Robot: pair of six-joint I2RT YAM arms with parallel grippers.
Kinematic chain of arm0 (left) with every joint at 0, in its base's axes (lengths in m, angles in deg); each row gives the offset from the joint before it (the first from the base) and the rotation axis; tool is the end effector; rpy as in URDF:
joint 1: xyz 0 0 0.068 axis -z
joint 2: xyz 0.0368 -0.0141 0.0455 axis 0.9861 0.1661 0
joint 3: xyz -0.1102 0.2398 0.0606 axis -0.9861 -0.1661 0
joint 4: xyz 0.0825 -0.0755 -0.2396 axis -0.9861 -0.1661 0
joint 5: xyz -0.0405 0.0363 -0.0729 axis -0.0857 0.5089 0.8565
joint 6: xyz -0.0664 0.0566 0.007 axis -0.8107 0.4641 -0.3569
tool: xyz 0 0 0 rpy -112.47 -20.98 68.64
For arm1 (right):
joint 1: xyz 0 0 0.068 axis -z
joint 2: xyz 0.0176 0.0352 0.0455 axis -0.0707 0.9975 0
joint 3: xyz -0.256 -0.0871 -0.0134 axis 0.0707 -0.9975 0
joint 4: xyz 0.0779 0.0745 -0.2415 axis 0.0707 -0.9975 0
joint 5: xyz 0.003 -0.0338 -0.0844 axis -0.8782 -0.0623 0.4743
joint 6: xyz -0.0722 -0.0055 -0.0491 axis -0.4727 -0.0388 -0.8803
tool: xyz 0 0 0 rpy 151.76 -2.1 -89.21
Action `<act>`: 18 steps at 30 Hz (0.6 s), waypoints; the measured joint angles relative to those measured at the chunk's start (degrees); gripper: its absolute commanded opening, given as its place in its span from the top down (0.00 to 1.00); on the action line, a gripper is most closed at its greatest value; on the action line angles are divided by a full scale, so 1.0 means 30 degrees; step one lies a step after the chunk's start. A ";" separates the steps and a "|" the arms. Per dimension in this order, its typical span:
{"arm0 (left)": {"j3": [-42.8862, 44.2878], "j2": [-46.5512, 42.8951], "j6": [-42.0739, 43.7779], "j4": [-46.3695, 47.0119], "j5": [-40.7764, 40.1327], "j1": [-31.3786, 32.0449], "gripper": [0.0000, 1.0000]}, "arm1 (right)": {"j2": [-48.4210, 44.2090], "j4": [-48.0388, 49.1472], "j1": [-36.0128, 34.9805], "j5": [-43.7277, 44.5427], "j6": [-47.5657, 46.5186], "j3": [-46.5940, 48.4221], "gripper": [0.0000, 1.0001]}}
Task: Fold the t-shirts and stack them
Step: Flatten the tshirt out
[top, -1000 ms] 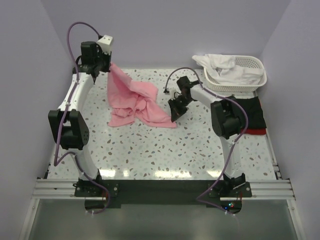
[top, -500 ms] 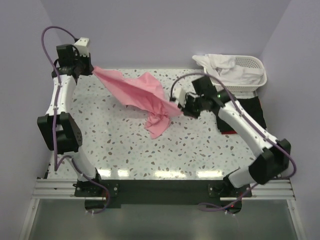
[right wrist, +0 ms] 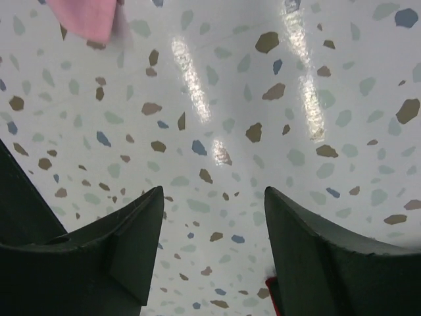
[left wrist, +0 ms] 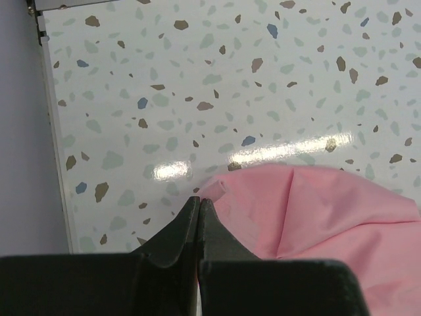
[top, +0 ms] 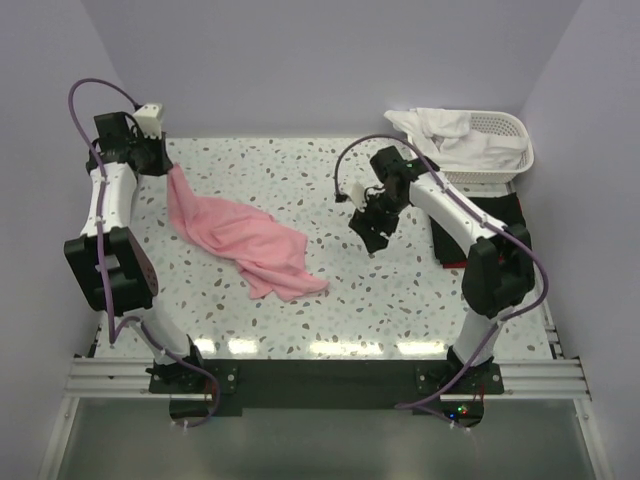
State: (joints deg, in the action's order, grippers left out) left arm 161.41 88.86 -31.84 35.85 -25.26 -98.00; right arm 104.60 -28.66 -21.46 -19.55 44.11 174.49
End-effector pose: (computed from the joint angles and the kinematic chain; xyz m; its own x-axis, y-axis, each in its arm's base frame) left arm 0.4297 0.1068 0.2865 -0.6104 0.0121 -0.7920 0.1083 0.9918 -0.0683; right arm 0.3151 0.1787 0.2213 -0.3368 -0.8610 -0.3811 -0.9403 0.3284 0.0890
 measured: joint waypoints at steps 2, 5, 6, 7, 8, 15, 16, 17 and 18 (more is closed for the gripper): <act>-0.0036 0.0036 0.0095 0.0007 0.0131 0.0036 1.00 | 0.0787 0.0029 0.0036 -0.0707 0.0831 0.1129 0.37; -0.0146 0.0102 0.0175 -0.0007 0.0299 0.0022 1.00 | 0.1974 -0.0138 -0.0306 -0.1843 0.2229 0.2142 0.38; -0.0197 0.0109 0.0175 0.0000 0.0342 0.0022 1.00 | 0.2324 -0.0102 -0.0466 -0.2142 0.2586 0.2382 0.37; -0.0255 0.0117 0.0175 -0.0007 0.0401 0.0022 1.00 | 0.2790 -0.0051 -0.0699 -0.2550 0.3075 0.2681 0.36; -0.0357 0.0117 0.0182 0.0000 0.0452 0.0022 1.00 | 0.3191 0.0080 -0.0954 -0.2892 0.3577 0.2907 0.34; -0.1042 0.0153 0.0168 -0.0124 0.0736 0.0022 1.00 | 0.6273 0.2295 -0.3031 -0.3905 0.7781 0.5421 0.31; -0.1129 0.0153 0.0168 -0.0168 0.0787 0.0022 1.00 | 0.6594 0.3002 -0.3184 -0.3832 0.8349 0.5464 0.31; -0.1217 0.0153 0.0168 -0.0168 0.0823 0.0022 1.00 | 0.6878 0.3657 -0.3271 -0.3701 0.8888 0.5479 0.31; -0.1341 0.0131 0.0175 -0.0182 0.0882 0.0022 1.00 | 0.7089 0.4146 -0.3279 -0.3563 0.9275 0.5515 0.32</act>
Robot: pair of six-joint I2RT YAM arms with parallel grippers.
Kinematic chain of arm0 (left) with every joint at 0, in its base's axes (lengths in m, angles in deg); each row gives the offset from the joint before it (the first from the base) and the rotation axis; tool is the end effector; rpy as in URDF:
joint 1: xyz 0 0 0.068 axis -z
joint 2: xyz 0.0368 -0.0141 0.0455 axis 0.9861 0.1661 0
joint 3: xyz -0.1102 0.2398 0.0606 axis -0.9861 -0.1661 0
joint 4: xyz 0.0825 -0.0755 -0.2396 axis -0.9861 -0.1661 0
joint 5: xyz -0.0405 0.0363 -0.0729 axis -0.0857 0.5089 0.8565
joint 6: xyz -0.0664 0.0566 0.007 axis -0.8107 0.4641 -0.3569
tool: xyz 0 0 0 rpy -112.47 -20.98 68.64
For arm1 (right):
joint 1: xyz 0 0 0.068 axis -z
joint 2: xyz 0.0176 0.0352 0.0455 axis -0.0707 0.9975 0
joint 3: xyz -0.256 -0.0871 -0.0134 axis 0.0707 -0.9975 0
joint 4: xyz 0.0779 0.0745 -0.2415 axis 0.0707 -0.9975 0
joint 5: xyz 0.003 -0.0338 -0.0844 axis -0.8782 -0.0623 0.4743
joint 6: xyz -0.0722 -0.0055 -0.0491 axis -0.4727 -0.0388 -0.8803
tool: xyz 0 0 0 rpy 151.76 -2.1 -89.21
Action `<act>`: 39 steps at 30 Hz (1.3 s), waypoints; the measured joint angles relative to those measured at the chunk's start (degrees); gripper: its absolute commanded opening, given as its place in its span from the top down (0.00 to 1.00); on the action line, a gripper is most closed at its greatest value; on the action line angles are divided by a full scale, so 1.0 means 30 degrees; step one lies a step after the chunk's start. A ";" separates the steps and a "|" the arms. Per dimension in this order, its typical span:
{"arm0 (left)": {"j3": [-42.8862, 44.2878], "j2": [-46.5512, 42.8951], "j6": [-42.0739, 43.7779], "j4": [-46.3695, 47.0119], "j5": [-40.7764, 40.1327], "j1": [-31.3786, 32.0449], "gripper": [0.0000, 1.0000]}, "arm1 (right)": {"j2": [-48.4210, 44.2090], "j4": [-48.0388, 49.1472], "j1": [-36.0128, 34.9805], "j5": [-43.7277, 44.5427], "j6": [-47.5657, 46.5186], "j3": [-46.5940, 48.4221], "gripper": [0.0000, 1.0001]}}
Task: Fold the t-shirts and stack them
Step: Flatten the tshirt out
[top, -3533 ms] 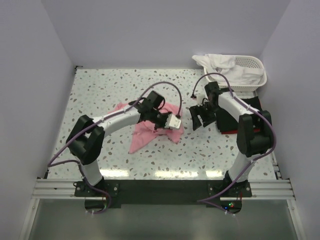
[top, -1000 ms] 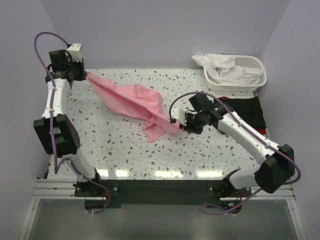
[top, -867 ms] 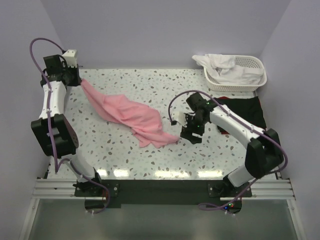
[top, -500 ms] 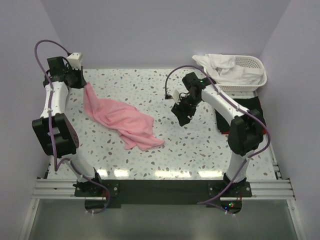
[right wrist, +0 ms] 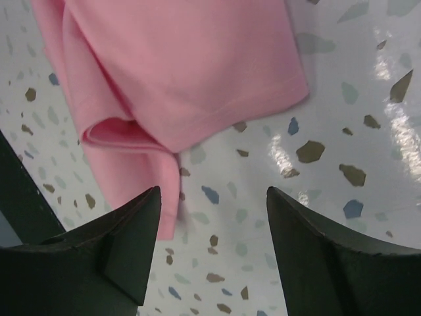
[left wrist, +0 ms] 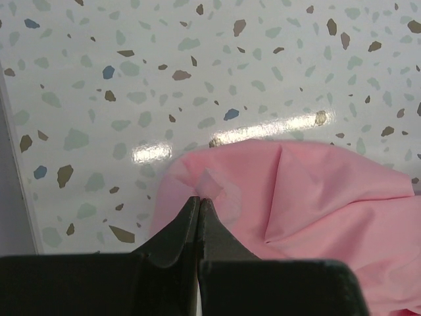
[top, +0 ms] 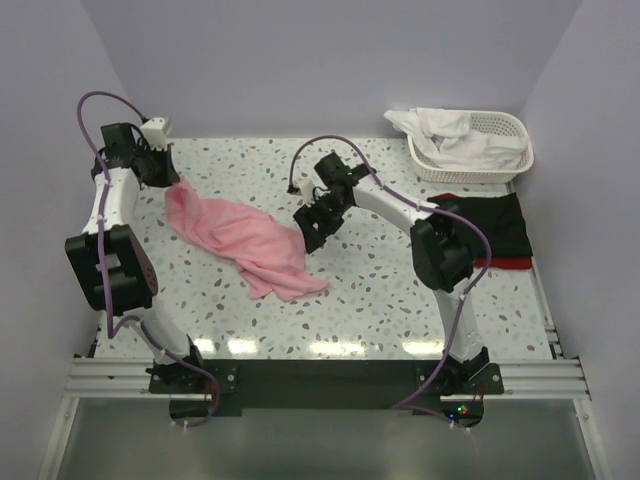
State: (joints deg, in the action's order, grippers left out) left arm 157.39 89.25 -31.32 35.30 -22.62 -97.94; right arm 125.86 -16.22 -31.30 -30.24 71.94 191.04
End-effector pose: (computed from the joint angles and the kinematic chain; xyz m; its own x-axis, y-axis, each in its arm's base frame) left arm 0.4235 0.1009 0.2582 -0.6653 0.0001 -0.7466 0.1413 0.9819 -0.1258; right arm 0.3579 0.3014 0.1751 -0.5818 -0.6733 -0.4563 -0.8124 0.4538 0.3663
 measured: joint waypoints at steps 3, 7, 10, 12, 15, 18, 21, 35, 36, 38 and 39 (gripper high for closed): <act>-0.0321 -0.0007 0.0000 -0.0168 0.0073 0.0000 1.00 | 0.1224 0.1115 0.0109 0.0452 0.1042 0.0663 0.32; -0.0729 -0.0182 0.0073 -0.0342 0.0066 0.0000 1.00 | 0.2565 0.2448 0.0219 0.1260 0.1989 0.1297 0.26; -0.0962 -0.0437 0.0095 -0.0342 0.0066 0.0000 1.00 | 0.2994 0.3512 0.0255 0.1588 0.2608 0.1377 0.26; -0.0998 -0.0532 0.0095 -0.0357 0.0073 0.0000 1.00 | 0.3308 0.3876 0.0233 0.1596 0.2834 0.1858 0.28; -0.1027 -0.0546 0.0095 -0.0306 0.0066 0.0000 1.00 | 0.4167 0.4320 0.0168 0.0816 0.3031 0.2849 0.34; -0.1071 -0.0546 0.0080 -0.0306 0.0066 0.0000 1.00 | 0.4328 0.4350 0.0102 -0.0444 0.2936 0.2929 0.33; -0.1071 -0.0539 0.0051 -0.0233 0.0066 0.0000 1.00 | 0.4437 0.3701 -0.0015 -0.1588 0.2353 0.2929 0.64; 0.2324 0.1151 -0.0561 -0.0087 0.0080 0.0000 1.00 | 0.4867 -0.0663 0.2718 -0.0743 0.0044 0.7577 1.00; 0.2849 0.1209 -0.0612 -0.0044 0.0095 0.0000 1.00 | 0.4787 -0.0925 0.3300 -0.0459 -0.0204 0.8371 1.00; 0.3898 0.1224 -0.0838 0.0102 0.0248 0.0000 1.00 | 0.4510 -0.1617 0.4597 0.0240 -0.0903 1.0324 1.00; 0.4379 0.1224 -0.0852 0.0182 0.0357 0.0000 1.00 | 0.4029 -0.1821 0.5231 0.0648 -0.1348 1.0739 1.00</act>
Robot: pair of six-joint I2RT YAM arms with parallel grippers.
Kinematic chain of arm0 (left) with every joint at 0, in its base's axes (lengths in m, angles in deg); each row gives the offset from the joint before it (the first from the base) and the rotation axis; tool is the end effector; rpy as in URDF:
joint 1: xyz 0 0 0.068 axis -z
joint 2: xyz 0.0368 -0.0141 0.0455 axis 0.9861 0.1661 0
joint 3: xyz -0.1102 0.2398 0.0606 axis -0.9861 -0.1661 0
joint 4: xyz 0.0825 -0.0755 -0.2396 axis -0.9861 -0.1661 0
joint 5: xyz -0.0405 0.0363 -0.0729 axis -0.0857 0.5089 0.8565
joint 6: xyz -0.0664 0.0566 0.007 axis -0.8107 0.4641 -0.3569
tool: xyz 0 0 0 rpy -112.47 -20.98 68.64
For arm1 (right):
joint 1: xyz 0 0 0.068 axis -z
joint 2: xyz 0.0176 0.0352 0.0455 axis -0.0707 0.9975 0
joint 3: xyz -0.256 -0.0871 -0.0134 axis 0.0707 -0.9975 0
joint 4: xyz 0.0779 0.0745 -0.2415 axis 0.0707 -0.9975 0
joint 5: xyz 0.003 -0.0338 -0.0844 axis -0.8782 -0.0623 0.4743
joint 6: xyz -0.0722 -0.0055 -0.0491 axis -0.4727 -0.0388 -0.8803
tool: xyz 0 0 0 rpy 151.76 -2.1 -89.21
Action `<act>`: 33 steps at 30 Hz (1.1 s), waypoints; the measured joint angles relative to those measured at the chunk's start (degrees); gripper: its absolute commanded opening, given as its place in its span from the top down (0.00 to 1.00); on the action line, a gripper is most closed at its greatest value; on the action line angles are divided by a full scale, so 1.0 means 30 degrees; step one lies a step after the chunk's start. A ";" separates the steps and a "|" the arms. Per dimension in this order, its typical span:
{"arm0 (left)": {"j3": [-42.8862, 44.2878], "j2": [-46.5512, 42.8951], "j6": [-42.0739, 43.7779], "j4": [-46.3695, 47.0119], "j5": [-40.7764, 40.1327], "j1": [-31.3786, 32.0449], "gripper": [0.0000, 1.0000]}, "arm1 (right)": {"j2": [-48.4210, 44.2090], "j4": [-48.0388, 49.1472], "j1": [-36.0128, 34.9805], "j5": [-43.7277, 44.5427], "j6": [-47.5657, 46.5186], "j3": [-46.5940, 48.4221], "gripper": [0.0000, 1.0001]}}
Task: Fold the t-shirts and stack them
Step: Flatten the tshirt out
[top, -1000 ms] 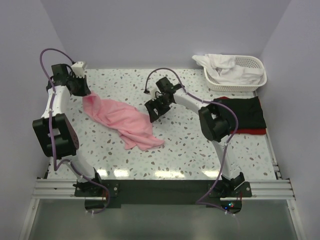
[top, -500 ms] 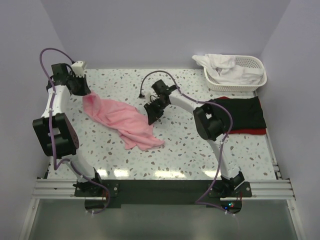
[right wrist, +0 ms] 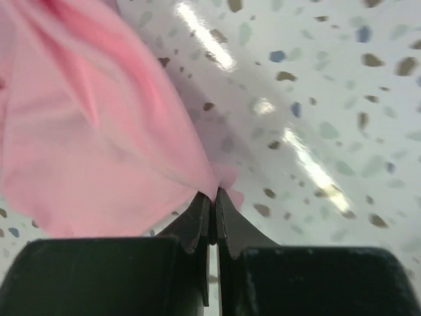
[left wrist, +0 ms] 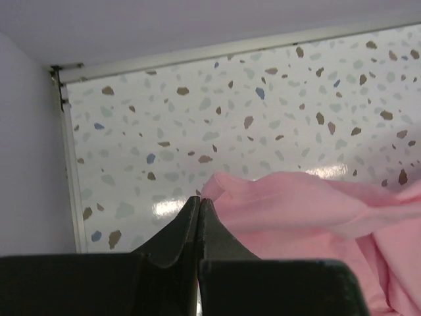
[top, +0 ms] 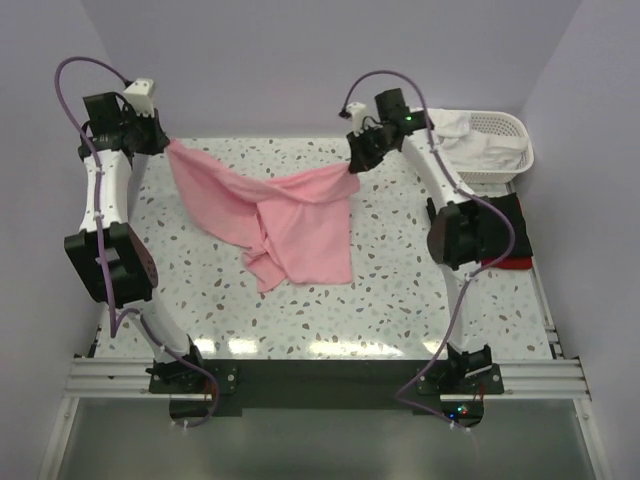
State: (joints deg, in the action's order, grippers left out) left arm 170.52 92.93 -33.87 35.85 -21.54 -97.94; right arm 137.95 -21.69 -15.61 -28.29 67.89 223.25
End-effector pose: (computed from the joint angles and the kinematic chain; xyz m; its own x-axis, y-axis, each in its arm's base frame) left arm 0.4525 0.1086 0.3155 -0.5361 -0.0025 -0.8442 0.1475 0.9843 -0.0966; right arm 0.4917 0.2144 0.2453 -0.5570 -0.4926 -0.6686 -0.7653 0.6172 0.1829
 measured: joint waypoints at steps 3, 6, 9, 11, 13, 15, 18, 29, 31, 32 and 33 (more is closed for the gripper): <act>0.1064 -0.0306 0.0138 0.0495 0.0408 -0.0007 1.00 | -0.2470 -0.0889 0.1056 0.0831 -0.1253 -0.0590 1.00; -0.0058 -0.1967 0.1049 0.0641 0.1137 -0.0204 1.00 | -0.6324 -0.2514 0.0758 0.1093 -0.2594 -0.3424 1.00; -0.2892 -0.5238 0.2725 -0.0007 0.2280 -0.1122 1.00 | -1.0025 -0.4109 0.0044 0.0984 -0.3832 -0.7315 1.00; -0.4299 -0.7468 0.4080 -0.0896 0.2929 -0.2113 1.00 | -1.1992 -0.5275 -0.0372 0.0750 -0.4532 -0.9872 1.00; -0.5064 -0.9078 0.5304 -0.1727 0.3468 -0.2885 1.00 | -1.2903 -0.6149 -0.0437 0.0350 -0.5049 -1.1460 1.00; -0.5566 -1.0178 0.6543 -0.2397 0.4160 -0.3177 1.00 | -1.2764 -0.6703 -0.0393 -0.0029 -0.5442 -1.2356 1.00; -0.5960 -1.0149 0.7490 -0.2878 0.4503 -0.2397 1.00 | -1.0309 -0.7337 -0.0335 0.0313 -0.5559 -1.1948 0.57; -0.5960 -0.3912 0.7577 -0.3570 0.1443 0.1392 1.00 | -0.3162 -0.6659 -0.0146 0.2652 -0.4991 -0.7650 0.49; -0.5923 -0.3075 0.7125 -0.3599 0.0852 0.1362 1.00 | -0.4889 -0.6543 -0.0372 0.2550 -0.5129 -0.9151 0.53; -0.5887 -0.2652 0.6863 -0.3636 0.0648 0.1341 1.00 | -0.5646 -0.6659 -0.0568 0.2528 -0.5151 -0.9814 0.55; -0.5858 -0.2251 0.6623 -0.3657 0.0495 0.1341 1.00 | -0.6710 -0.6601 -0.1013 0.2550 -0.5246 -1.0717 0.56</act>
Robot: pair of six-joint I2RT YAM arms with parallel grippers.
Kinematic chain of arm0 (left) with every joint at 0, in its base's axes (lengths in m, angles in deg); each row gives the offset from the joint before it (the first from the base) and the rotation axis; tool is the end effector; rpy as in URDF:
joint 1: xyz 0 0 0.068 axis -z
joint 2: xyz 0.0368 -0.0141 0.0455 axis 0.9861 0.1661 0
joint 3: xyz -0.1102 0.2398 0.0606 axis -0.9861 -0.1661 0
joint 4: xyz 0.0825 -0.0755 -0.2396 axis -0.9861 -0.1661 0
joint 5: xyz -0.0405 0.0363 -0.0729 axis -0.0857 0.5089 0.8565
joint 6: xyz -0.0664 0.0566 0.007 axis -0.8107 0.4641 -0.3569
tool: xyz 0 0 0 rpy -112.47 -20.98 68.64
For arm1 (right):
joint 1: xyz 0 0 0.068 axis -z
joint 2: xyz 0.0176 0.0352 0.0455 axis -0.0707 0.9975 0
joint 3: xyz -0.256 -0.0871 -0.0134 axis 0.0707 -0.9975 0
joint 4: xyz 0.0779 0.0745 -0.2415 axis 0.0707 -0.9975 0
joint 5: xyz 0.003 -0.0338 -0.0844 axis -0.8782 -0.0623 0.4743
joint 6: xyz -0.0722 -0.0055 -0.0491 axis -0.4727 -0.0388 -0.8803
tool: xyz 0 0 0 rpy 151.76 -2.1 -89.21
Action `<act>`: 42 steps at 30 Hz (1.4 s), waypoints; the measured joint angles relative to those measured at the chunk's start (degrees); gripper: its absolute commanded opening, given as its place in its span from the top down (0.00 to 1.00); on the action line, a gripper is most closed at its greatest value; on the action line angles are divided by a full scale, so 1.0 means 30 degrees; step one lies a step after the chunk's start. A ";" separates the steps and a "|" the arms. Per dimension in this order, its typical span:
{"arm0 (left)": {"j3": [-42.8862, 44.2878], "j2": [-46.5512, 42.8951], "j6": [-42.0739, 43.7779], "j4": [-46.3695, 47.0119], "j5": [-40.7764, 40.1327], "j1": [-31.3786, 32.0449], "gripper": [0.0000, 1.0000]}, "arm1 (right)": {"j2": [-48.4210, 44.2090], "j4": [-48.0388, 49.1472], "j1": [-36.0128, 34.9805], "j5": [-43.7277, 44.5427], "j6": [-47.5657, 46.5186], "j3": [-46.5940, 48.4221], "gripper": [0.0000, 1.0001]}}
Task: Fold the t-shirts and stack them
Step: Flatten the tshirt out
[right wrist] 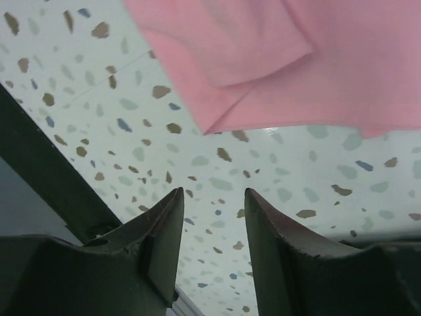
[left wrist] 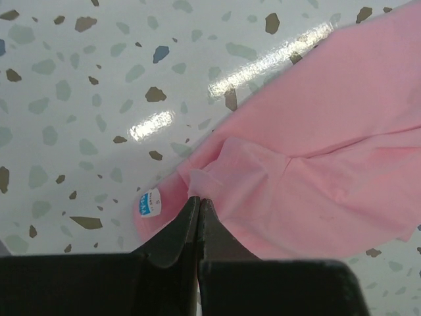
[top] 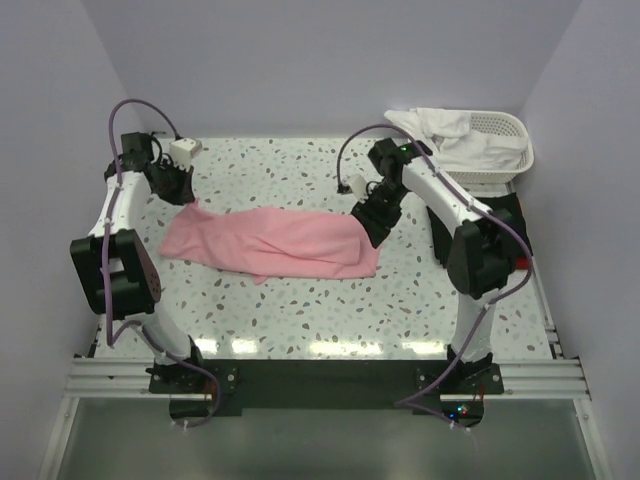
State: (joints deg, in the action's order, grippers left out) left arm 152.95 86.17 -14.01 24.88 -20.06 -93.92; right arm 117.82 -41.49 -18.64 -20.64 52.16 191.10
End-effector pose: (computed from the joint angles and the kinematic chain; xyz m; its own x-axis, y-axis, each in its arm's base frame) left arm 0.3932 0.0590 0.2374 -0.6975 0.2932 -0.6539 0.4280 0.9023 -0.0520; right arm 0.3535 0.1770 0.2146 -0.5507 -0.7982 -0.2441 -0.8307 0.4955 0.2538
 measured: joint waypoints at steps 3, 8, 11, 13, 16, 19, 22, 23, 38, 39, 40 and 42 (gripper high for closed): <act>0.0066 0.0874 -0.0612 -0.0138 -0.0189 0.0000 1.00 | -0.2149 0.0627 -0.1851 0.0124 -0.0146 -0.1902 0.62; 0.0321 0.1566 -0.1173 -0.0408 -0.0255 0.0000 1.00 | -0.1734 0.2069 -0.4597 0.0189 -0.0204 -0.2433 0.65; 0.0525 0.1566 -0.1304 -0.0452 -0.0284 0.0007 1.00 | -0.0444 0.3089 -0.4554 0.0634 -0.0248 -0.2528 0.65; 0.0612 0.1566 -0.1326 -0.0452 -0.0313 0.0007 1.00 | 0.0357 0.3504 -0.4357 0.1005 -0.0321 -0.2528 0.63; 0.0707 0.1566 -0.1355 -0.0459 -0.0328 0.0007 1.00 | 0.1370 0.4051 -0.4131 0.1515 -0.0452 -0.2630 0.60; 0.0714 0.1566 -0.1413 -0.0459 -0.0335 0.0007 1.00 | 0.1843 0.4371 -0.4080 0.1770 -0.0605 -0.2761 0.58; 0.0714 0.1566 -0.1457 -0.0452 -0.0364 0.0007 1.00 | 0.2084 0.4568 -0.4095 0.1931 -0.0729 -0.2761 0.56; 0.0714 0.1566 -0.1457 -0.0459 -0.0379 0.0007 1.00 | 0.2193 0.4612 -0.4095 0.1945 -0.0765 -0.2761 0.55; 0.0714 0.1581 -0.1508 -0.0328 -0.0597 0.0007 1.00 | 0.2033 0.6994 -0.4218 0.3606 -0.1209 -0.4029 0.89; 0.0729 0.1610 -0.1566 -0.0321 -0.0605 0.0007 1.00 | 0.2033 0.7074 -0.4211 0.3730 -0.1275 -0.4029 1.00; 0.0765 0.1654 -0.1625 -0.0313 -0.0605 0.0007 1.00 | 0.2025 0.7147 -0.4197 0.3912 -0.1326 -0.4022 1.00; 0.0940 0.1807 -0.1705 -0.0321 -0.0612 0.0000 1.00 | 0.1974 0.7147 -0.4197 0.4036 -0.1443 -0.4007 1.00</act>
State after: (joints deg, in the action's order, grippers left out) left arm 155.77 91.59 -19.12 23.91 -21.89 -93.92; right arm 123.74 -20.05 -31.23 -8.53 47.83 179.08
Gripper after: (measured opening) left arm 0.016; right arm 0.016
